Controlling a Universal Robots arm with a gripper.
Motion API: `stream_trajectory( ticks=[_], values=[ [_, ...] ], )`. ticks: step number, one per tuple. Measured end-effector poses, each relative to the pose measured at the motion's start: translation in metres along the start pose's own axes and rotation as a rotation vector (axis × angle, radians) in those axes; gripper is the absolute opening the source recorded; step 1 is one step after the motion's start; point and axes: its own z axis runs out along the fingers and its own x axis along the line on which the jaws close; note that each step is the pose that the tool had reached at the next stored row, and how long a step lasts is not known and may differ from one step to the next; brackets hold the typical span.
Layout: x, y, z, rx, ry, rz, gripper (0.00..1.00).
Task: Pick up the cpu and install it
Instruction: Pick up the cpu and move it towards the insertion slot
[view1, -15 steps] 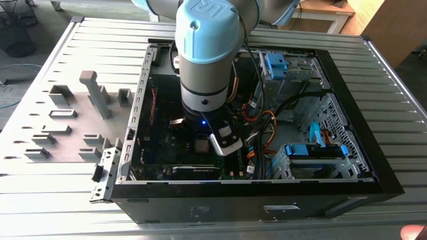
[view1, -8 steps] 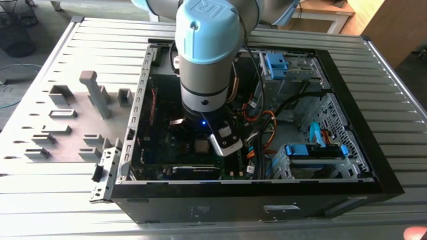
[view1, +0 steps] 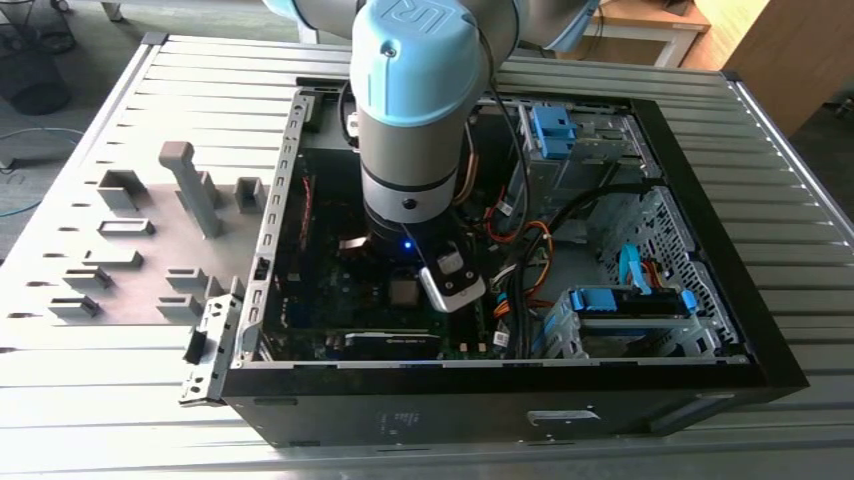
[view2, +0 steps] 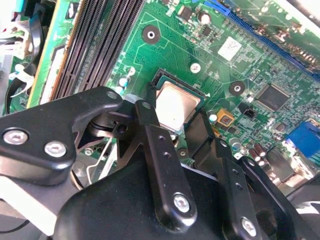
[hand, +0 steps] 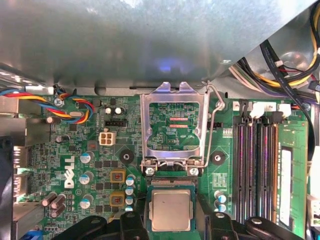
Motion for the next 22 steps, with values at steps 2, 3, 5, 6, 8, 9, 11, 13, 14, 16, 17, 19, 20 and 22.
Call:
stream_trajectory(
  ticks=[2,3,5,6,8,9,11,13,14,16,17,19,20,22],
  values=[
    [0.0,0.0001,-0.0002,-0.0003,-0.0001,0.0,0.47],
    [0.0,0.0001,-0.0002,-0.0003,-0.0001,0.0,0.47],
    [0.0,0.0,-0.0006,-0.0001,0.0,0.0,0.47],
    [0.0,0.0,-0.0006,-0.0002,0.0,0.0,0.47],
    [-0.0005,0.0,-0.0007,0.0,0.0001,0.0,0.47],
    [-0.0006,0.0,-0.0007,0.0,0.0001,0.0,0.47],
    [-0.0007,0.0,-0.0006,-0.0001,0.0,0.0,0.47],
    [-0.0008,0.0,-0.0006,-0.0002,0.0,0.0,0.47],
    [-0.0008,0.0003,-0.0006,-0.0002,0.0,0.0,0.47],
    [-0.0008,0.0016,-0.0007,0.0,0.0,0.0,0.47],
    [-0.0007,0.0024,-0.0006,-0.0001,-0.0001,0.0,0.47],
    [-0.0008,0.0032,-0.0005,-0.0002,0.0,0.0,0.47],
    [-0.0008,0.0032,-0.0006,-0.0001,0.0,0.0,0.47],
    [-0.0007,0.0025,-0.0006,-0.0001,0.0,0.0,0.47]
  ],
)
